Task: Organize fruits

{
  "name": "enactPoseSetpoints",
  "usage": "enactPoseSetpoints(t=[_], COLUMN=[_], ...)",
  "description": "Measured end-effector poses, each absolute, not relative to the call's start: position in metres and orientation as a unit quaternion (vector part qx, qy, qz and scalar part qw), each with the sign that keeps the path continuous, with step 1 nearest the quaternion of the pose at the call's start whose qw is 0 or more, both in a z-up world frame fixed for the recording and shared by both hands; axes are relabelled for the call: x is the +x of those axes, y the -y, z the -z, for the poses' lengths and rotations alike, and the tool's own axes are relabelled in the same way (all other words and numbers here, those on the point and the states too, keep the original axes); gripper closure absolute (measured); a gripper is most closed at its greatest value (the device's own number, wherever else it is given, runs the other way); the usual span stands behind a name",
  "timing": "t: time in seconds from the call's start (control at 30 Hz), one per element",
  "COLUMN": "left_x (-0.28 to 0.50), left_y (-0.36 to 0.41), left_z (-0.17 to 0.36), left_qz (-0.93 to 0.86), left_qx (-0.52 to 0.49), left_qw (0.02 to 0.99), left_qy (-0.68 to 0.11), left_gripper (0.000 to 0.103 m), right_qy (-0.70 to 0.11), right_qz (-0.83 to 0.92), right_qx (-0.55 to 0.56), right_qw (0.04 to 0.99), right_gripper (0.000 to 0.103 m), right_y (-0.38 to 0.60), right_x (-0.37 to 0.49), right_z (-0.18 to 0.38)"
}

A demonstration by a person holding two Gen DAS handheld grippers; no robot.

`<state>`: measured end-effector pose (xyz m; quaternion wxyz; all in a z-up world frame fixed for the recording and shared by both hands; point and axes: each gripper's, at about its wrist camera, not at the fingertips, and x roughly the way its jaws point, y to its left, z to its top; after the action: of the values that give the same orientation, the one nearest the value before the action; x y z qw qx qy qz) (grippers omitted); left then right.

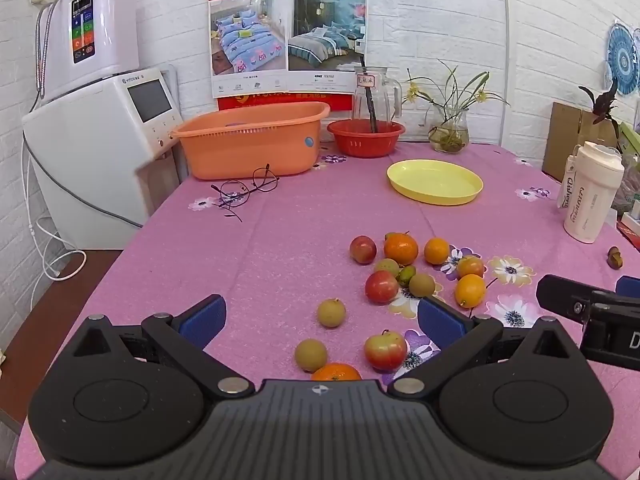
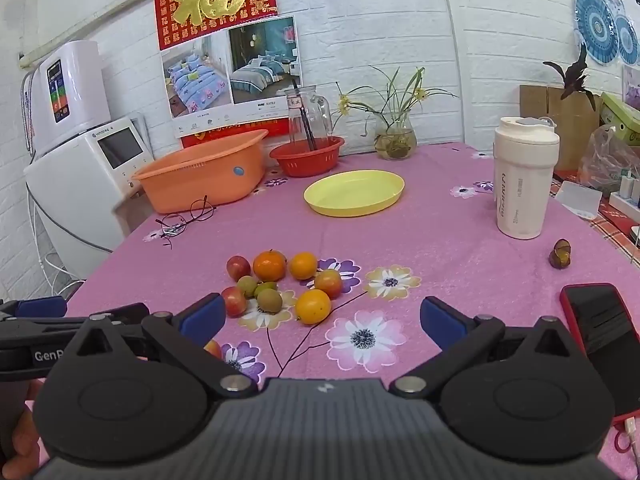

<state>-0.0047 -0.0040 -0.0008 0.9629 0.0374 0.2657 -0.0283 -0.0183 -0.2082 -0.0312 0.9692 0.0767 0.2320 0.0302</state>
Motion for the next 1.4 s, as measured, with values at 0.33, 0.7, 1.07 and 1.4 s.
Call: enactPoseSetpoints(t=[0.33,0.7,1.07,1.4], left_x=[-0.0061,-0.0048,-0.0049,-0.0047], left_y=[0.0004,-0.0033,-0.0020,-0.0036], left_z=[0.0021,0.0053,0.0048,0.0066], left_qz=[0.032,0.032,0.033,0.036], left_qx=[0.038,0.034,0.031,0.027], left_qw=[0.962,0.959,0.959,0.958], left_qy=[-0.268,-0.279,-0.279,-0.282], left_gripper=[0.000,0.000,0.000,0.000], right_qy=[-0.232,-0.236,-0.237,-0.237], right_qz=[-0.033,-0.033,-0.031,-0.031], right_qx=[0.071,0.071,0.070,0.067], right_qw=[0.970,0.969,0.968,0.969], right_gripper=[0.029,0.029,0.029,0.029], right_y=[0.2074,0.2076,0.2075,0.2058], right_x=[-0.0179,-0.0176,-0.0177,-0.0186], right_z=[0.0285,0.0290,0.0308,0.0332])
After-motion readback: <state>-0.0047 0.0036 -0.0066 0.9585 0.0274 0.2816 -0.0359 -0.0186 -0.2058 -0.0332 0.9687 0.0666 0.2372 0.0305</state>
